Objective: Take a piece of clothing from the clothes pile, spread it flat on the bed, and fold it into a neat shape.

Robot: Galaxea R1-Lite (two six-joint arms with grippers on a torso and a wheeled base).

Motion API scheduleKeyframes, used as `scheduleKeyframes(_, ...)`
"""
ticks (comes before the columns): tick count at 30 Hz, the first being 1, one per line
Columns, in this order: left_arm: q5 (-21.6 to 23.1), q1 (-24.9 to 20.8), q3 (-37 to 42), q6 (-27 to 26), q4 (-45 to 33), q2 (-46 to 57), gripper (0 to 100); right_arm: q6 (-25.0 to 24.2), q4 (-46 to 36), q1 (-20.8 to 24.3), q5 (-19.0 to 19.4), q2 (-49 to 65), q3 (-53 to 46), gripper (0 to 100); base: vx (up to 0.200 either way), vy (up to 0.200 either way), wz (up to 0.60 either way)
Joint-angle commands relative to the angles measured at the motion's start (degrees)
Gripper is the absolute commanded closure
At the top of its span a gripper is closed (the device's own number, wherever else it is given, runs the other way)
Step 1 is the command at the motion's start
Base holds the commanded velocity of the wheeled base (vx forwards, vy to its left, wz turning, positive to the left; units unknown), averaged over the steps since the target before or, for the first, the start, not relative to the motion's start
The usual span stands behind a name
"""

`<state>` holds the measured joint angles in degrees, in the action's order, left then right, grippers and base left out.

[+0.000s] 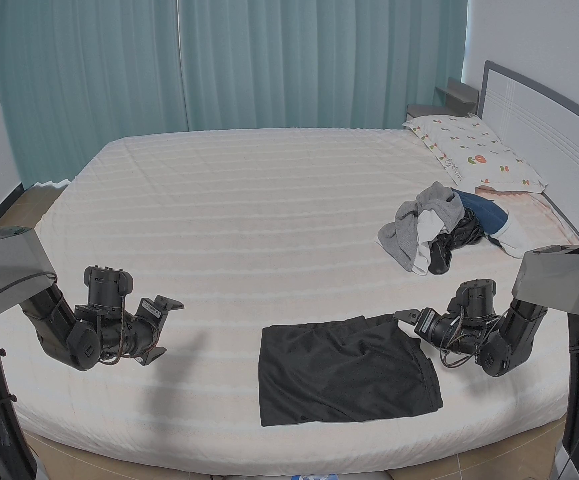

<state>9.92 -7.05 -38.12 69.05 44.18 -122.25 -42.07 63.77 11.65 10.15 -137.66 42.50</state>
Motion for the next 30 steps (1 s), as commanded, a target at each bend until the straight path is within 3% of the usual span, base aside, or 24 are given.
scheduleKeyframes(1, 0.0, 0.0, 0.0, 0.0, 0.0, -0.1, 0, 0.0, -0.2, 0.4, 0.1, -0.1, -0.7, 0, 0.000, 0.000, 0.00)
scheduleKeyframes(4, 0.0, 0.0, 0.0, -0.1, 0.0, -0.1, 0, 0.0, -0.5, 1.0, 0.3, -0.3, -0.7, 0, 0.000, 0.000, 0.00)
scheduleKeyframes(5, 0.0, 0.0, 0.0, 0.0, 0.0, -0.1, 0, 0.0, -0.5, 1.5, 0.5, -0.9, -0.7, 100, 0.000, 0.000, 0.00)
scheduleKeyframes(30, 0.0, 0.0, 0.0, 0.0, 0.0, -0.1, 0, -0.1, 0.6, 1.7, 0.0, 2.0, -1.8, 100, 0.000, 0.000, 0.00)
